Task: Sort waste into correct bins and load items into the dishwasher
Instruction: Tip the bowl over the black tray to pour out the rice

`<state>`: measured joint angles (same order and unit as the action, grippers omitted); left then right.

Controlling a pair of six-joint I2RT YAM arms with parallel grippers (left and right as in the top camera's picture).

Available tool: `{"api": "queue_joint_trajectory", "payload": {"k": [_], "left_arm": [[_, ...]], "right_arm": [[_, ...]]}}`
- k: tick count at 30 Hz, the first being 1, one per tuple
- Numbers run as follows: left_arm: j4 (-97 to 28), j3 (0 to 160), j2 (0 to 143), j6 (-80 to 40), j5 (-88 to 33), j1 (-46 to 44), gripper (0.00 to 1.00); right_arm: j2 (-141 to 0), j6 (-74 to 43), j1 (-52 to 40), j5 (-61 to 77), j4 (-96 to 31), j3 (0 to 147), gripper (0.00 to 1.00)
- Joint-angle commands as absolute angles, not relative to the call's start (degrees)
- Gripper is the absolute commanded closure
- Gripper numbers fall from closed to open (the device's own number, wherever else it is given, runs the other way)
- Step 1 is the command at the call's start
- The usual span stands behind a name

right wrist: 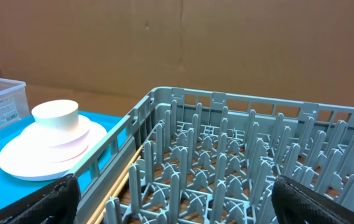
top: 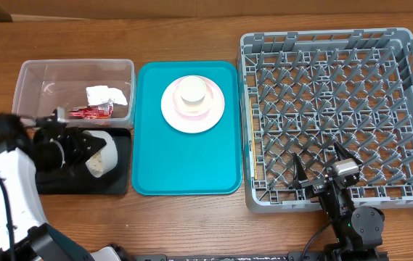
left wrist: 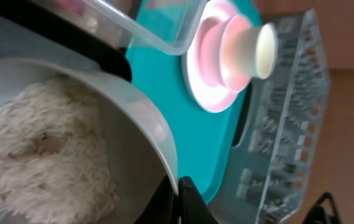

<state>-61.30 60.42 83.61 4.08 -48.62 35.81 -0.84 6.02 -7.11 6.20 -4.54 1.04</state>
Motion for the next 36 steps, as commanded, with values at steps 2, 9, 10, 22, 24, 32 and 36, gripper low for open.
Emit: {"api": "queue_joint_trajectory", "payload": {"k": [2, 9, 10, 22, 24, 32, 36], "left_arm": [[-56.84, 54.92, 82.50, 10.52, -66.08, 41.87, 0.96], [-53.54, 52.49, 82.61, 10.35, -75.05, 47.99, 0.96], [-53.23, 52.49, 82.61, 10.04, -75.05, 48.73, 0.96], [-50.43, 52.49, 84.44, 5.91, -76.58, 52.86, 0.96], [-48.40, 52.49, 85.23, 2.83, -76.60, 52.86, 0.96], [-48.42, 52.49, 87.79, 1.08, -82.17, 52.86, 0.96], [-46.15, 52.49, 87.81, 0.69, -85.62, 52.97, 0.96]], "right_arm": [[-0.16, 6.02, -6.90, 6.52, -4.23, 0.45, 0.00], [-0.16, 6.02, -6.90, 6.52, -4.23, 0.45, 0.00], [-0.16, 6.02, -6.90, 6.52, -4.23, 0.45, 0.00], [-0.16, 6.02, -6.90, 6.52, -4.23, 0.45, 0.00], [-0.16, 6.02, -6.90, 6.52, -4.23, 0.45, 0.00], [-0.16, 6.02, -6.90, 6.52, -4.23, 0.45, 0.00], [-0.19, 6.02, -6.90, 6.52, -4.23, 0.45, 0.00]]}}
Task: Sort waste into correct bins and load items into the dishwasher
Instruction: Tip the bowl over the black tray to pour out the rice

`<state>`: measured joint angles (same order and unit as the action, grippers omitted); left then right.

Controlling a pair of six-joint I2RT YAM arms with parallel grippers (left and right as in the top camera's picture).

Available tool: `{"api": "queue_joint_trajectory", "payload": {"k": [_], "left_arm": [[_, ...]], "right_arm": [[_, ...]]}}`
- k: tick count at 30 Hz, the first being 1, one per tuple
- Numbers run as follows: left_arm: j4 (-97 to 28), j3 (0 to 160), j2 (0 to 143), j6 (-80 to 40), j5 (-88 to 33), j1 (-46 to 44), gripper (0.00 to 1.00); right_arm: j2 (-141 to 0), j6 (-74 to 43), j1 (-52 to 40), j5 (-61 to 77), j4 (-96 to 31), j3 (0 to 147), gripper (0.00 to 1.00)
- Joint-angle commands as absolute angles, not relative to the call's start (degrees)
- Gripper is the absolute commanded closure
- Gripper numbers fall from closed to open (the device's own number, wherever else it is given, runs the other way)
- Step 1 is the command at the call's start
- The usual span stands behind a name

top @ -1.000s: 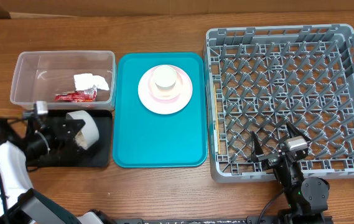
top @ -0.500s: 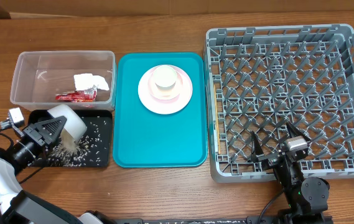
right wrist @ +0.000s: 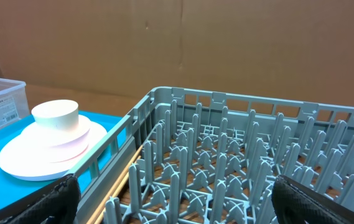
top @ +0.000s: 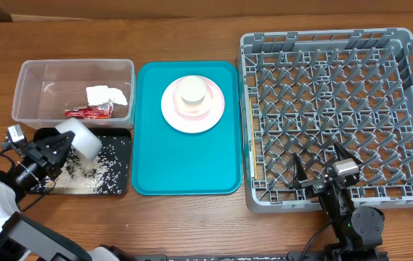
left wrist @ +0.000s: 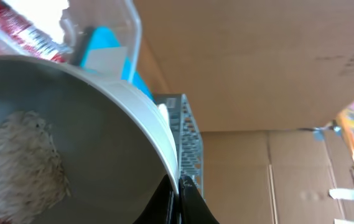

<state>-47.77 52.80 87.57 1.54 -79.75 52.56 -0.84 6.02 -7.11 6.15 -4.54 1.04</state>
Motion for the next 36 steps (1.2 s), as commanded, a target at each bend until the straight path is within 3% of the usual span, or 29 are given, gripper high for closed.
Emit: {"api": "queue_joint_trajectory", "payload": {"k": [1, 10, 15, 19, 29, 36], "left_arm": [[-45.87, 52.49, 87.81, -0.56, -86.00, 52.97, 0.96], [-50.89, 52.49, 87.81, 1.28, -90.63, 52.95, 0.96], [-49.65, 52.49, 87.85, 2.04, -83.37, 54.00, 0.96], [-55.42, 52.49, 87.85, 8.23, -88.84, 54.15, 0.96], [-56.80, 52.49, 87.85, 6.22, -83.70, 54.13, 0.96], [-60.97, 52.49, 87.85, 7.16, -90.63, 53.98, 0.96]], "right_arm": [[-0.16, 6.02, -6.90, 6.52, -4.23, 0.45, 0.00], [-0.16, 6.02, -6.90, 6.52, -4.23, 0.45, 0.00], [-0.16, 6.02, -6.90, 6.52, -4.23, 0.45, 0.00], [-0.19, 6.04, -6.90, 6.52, -4.21, 0.45, 0.00], [-0.19, 6.04, -6.90, 6.52, -4.23, 0.45, 0.00], [-0.19, 6.02, -6.90, 6.52, -4.23, 0.45, 0.00]]}}
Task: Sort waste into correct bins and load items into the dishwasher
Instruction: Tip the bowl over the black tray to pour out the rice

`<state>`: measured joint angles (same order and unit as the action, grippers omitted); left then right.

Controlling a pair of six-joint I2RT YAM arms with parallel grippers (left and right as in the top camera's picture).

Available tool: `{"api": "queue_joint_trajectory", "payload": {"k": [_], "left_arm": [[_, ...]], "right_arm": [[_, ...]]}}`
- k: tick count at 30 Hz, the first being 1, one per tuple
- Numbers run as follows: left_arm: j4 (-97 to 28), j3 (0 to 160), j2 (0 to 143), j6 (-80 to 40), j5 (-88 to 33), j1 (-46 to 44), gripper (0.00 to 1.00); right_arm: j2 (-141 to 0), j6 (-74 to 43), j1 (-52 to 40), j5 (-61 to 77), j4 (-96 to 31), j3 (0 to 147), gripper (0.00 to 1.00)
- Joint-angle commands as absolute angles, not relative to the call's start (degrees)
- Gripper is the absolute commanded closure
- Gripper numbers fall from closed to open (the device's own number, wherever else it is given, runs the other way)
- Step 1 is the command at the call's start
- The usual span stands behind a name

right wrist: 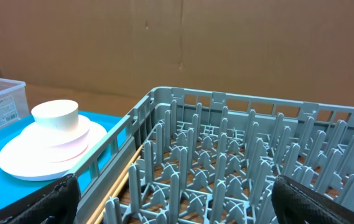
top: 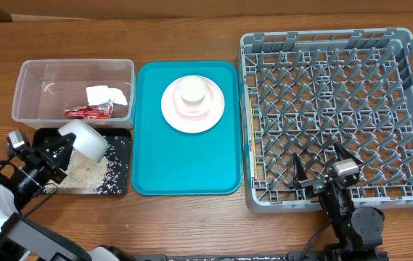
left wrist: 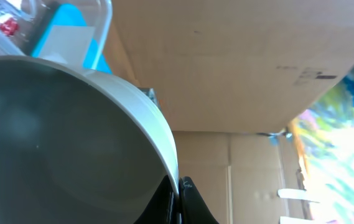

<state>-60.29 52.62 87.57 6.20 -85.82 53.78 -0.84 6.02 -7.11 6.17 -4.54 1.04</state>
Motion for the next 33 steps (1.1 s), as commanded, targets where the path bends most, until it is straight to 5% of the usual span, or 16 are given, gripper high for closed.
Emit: {"api": "queue_joint_trajectory", "payload": {"k": [1, 14, 21, 33], "left_arm": [[-61.54, 52.49, 87.85, 6.26, -90.65, 53.98, 0.96], [-77.93, 52.49, 87.70, 9.74, -85.43, 52.99, 0.96], [-96.33, 52.51, 87.22, 34.76, -85.06, 42.74, 0.96], [-96.77, 55.46, 87.22, 40.80, -88.09, 25.87, 0.96]], "right_arm": [[-0.16, 6.02, -6.90, 6.52, -4.23, 0.45, 0.00], [-0.16, 6.02, -6.90, 6.52, -4.21, 0.45, 0.00], [-0.16, 6.02, -6.90, 6.52, -4.23, 0.45, 0.00], [-0.16, 6.02, -6.90, 6.52, -4.21, 0.45, 0.00]]}}
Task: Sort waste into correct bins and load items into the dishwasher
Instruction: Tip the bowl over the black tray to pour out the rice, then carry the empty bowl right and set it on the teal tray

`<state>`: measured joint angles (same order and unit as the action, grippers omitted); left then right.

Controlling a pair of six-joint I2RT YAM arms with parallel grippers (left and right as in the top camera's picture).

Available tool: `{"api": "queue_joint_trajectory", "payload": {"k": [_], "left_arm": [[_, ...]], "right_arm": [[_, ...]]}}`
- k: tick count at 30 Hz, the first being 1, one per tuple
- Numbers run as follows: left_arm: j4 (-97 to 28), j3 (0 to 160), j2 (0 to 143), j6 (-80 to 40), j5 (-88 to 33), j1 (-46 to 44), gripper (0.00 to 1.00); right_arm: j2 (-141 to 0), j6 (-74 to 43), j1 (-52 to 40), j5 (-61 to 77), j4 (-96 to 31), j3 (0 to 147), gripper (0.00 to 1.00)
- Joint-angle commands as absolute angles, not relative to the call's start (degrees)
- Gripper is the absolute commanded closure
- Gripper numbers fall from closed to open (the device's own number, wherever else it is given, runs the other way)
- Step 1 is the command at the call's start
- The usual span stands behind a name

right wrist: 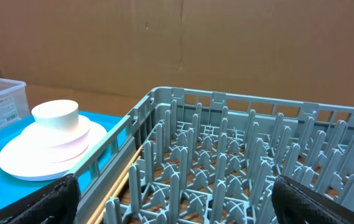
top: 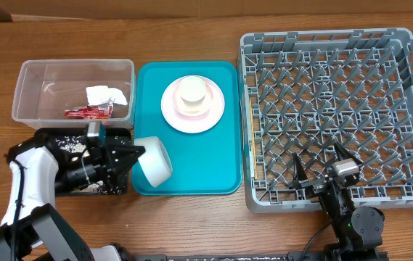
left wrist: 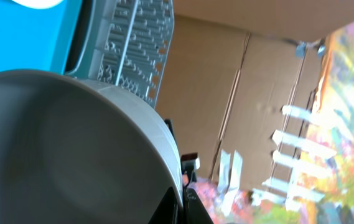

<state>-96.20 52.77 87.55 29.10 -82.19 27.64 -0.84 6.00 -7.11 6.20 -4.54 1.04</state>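
Note:
My left gripper [top: 128,157] is shut on the rim of a white bowl [top: 153,161], holding it on its side over the teal tray's [top: 155,98] front left corner. In the left wrist view the bowl's [left wrist: 65,149] empty inside fills the frame, with the rim pinched between my fingers [left wrist: 192,208]. A pink plate [top: 217,107] with a white cup [top: 192,91] on it sits at the tray's back. The grey dishwasher rack [top: 402,109] lies on the right. My right gripper [right wrist: 173,196] stands open at the rack's near edge, over its pegs.
A black bin [top: 64,145] with spilled rice lies behind my left arm. Behind it, a clear bin [top: 46,71] holds a red wrapper [top: 90,111] and crumpled paper. Wooden chopsticks [right wrist: 130,171] lie along the rack's left wall.
My left gripper has carried the emptied bowl from over the black bin rightward to the teal tray's front left corner. The right arm has not moved.
The bowl, full of rice, was held tilted over the black bin. Rice then lay scattered in the bin with some left in the bowl, then the bowl was empty. Now it hangs over the tray. The right gripper stayed open at the rack throughout.

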Motion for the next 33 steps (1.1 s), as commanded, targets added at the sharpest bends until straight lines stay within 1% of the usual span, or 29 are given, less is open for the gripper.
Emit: {"api": "queue_joint_trajectory", "payload": {"k": [1, 6, 10, 12, 16, 18, 19, 23, 28, 33], "left_arm": [[-96.62, 57.14, 87.22, 40.71, -88.14, 25.45, 0.96], [-96.84, 63.68, 87.24, 36.45, -87.50, 25.47, 0.96], [-95.42, 72.55, 87.24, 27.24, -82.00, 25.47, 0.96], [-92.82, 77.47, 87.22, 19.22, -75.26, 25.45, 0.96], [-88.36, 86.41, 86.67, 2.63, -52.97, 23.81, 0.96], [-87.94, 88.73, 85.58, -1.98, -43.24, 21.61, 0.96], [-87.50, 89.23, 84.77, -3.70, -39.33, 19.94, 0.96], [-85.17, 89.23, 82.70, -9.37, -29.98, 12.47, 0.96], [-81.56, 87.79, 82.76, -18.11, -14.92, -0.69, 0.96], [-75.85, 83.33, 83.15, -24.18, -6.96, -12.32, 0.96]], "right_arm": [[-0.16, 6.04, -6.90, 6.52, -4.23, 0.45, 0.00], [-0.16, 6.02, -6.90, 6.52, -4.21, 0.45, 0.00], [-0.16, 6.04, -6.90, 6.52, -4.23, 0.45, 0.00], [-0.16, 6.02, -6.90, 6.52, -4.23, 0.45, 0.00], [-0.16, 6.02, -6.90, 6.52, -4.23, 0.45, 0.00], [-0.16, 6.02, -6.90, 6.52, -4.23, 0.45, 0.00], [-0.16, 6.02, -6.90, 6.52, -4.23, 0.45, 0.00], [-0.16, 6.02, -6.90, 6.52, -4.23, 0.45, 0.00], [-0.19, 6.02, -6.90, 6.52, -4.21, 0.45, 0.00], [-0.16, 6.02, -6.90, 6.52, -4.23, 0.45, 0.00]]}}
